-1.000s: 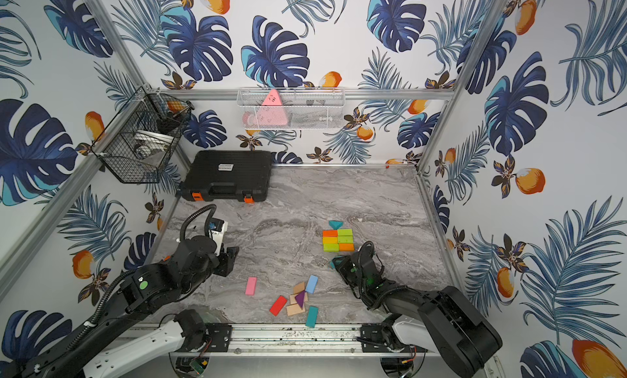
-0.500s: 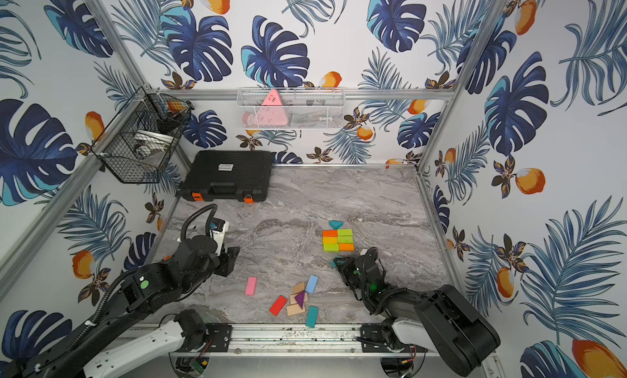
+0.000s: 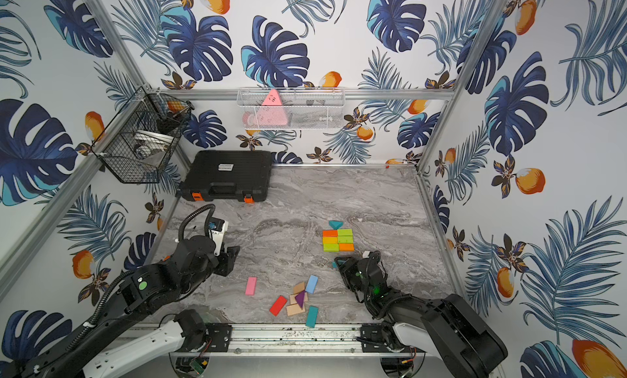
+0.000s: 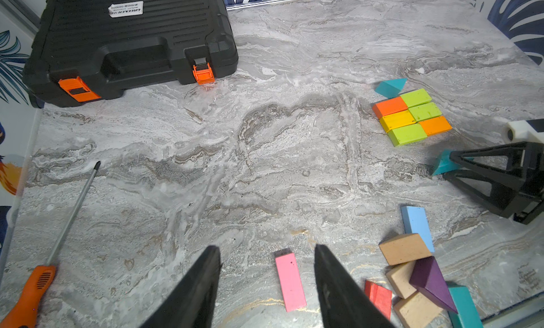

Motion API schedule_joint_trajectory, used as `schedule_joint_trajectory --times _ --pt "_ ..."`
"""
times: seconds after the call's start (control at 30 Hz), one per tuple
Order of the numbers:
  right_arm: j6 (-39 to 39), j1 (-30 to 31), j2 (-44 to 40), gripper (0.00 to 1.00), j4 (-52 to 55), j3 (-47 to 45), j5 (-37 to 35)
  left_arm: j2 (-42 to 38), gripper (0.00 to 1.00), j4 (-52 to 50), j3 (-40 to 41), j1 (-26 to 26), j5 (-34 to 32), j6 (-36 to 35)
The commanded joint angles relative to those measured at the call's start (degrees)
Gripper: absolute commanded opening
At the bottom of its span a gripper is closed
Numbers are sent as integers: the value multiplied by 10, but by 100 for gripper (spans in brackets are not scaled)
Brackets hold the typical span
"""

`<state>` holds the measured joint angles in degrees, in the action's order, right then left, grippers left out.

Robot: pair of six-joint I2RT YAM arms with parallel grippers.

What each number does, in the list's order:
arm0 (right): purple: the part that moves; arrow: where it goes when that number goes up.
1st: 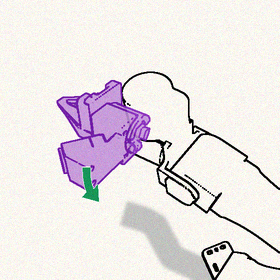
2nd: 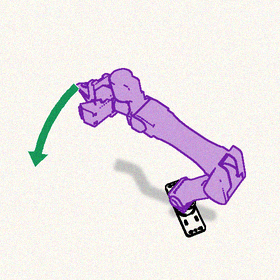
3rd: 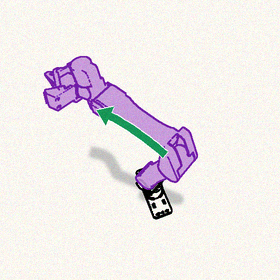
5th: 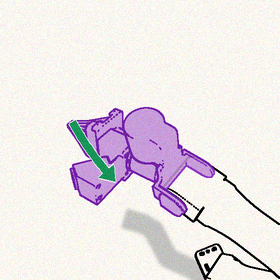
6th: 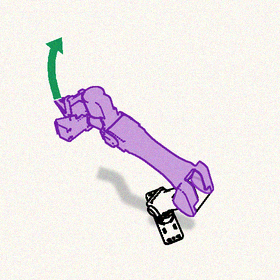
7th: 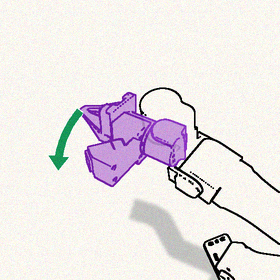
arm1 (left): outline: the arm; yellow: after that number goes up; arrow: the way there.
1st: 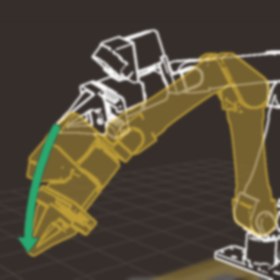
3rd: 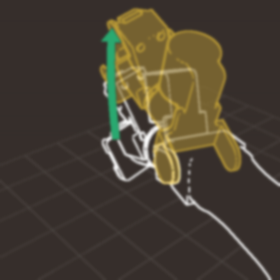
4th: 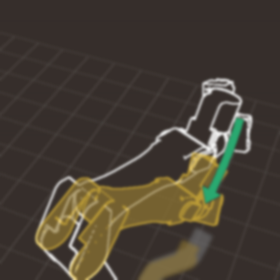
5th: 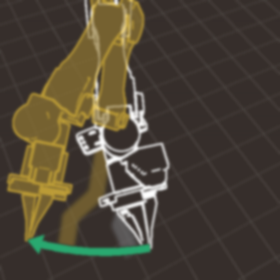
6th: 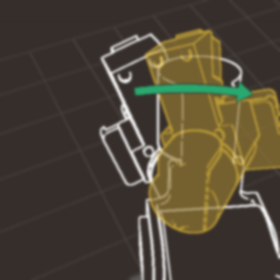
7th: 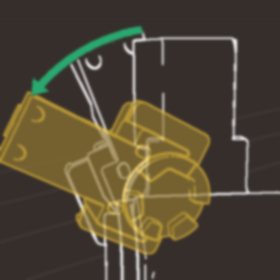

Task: Assemble a piece of candy with building blocks
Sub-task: Assemble the building block at the center of the board.

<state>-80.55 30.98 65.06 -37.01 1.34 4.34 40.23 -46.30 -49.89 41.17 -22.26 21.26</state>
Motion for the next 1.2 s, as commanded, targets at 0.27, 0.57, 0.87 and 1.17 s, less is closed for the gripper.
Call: schedule_joint_trajectory --times 0.27,0.57,0.87,1.17 --pt "20 0 -65 62 241 21 -4 -3 56 6 2 -1 5 -3" --pt "34 0 -34 60 254 34 0 -4 56 7 3 -1 7 -3" --pt "39 -2 77 57 148 50 0 1 56 7 4 -1 10 -5" --pt "49 -3 86 56 152 54 5 0 57 8 4 -1 11 -5"
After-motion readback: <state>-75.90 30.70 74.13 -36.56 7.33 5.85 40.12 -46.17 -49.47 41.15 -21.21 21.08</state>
